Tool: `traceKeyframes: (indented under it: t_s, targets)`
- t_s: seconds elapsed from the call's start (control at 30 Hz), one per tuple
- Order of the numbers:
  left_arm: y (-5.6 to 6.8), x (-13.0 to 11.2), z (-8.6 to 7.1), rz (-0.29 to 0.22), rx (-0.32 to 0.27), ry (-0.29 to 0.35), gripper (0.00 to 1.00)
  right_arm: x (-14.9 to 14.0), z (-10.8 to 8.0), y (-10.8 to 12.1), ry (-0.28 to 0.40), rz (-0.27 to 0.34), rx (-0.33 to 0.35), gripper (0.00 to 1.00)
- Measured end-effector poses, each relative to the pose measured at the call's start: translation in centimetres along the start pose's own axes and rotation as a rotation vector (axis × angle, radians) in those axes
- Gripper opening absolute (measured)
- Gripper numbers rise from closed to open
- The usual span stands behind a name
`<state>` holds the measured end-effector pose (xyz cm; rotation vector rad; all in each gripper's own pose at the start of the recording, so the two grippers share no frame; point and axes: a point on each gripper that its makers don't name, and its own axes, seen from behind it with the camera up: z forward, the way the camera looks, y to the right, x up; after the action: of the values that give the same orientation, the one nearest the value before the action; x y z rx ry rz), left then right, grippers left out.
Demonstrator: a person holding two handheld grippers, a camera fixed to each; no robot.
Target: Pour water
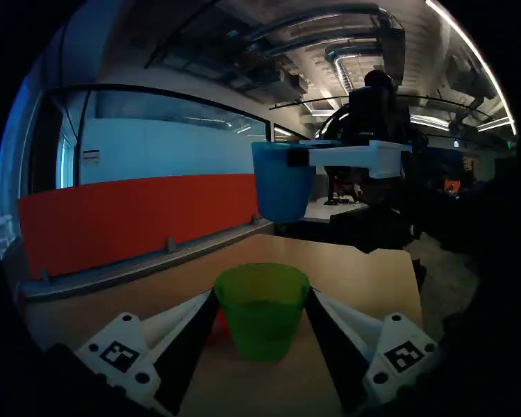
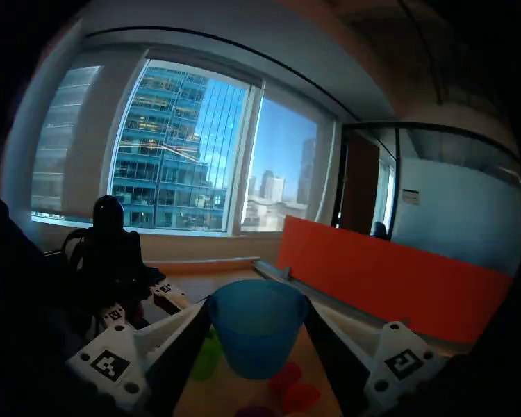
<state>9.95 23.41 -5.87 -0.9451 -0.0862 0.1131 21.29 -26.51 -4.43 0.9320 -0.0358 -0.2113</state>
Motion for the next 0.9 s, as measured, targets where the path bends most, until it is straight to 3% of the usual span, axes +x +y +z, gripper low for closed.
traceKeyframes:
  t_s: [0.37,0.9]
  targets:
    - [-1.6,-0.7,-0.9,0.001,0.042,-0.021,0.86,-1.7,-2.2,1.6,-0.014,0.024,-0.039,0.92]
    - [-2.2,-2.4,-0.9,-0.001,0.057,-0.066,0.87,-3.8,-3.8,2.4,-0.022,0.072,-0.034,0.93]
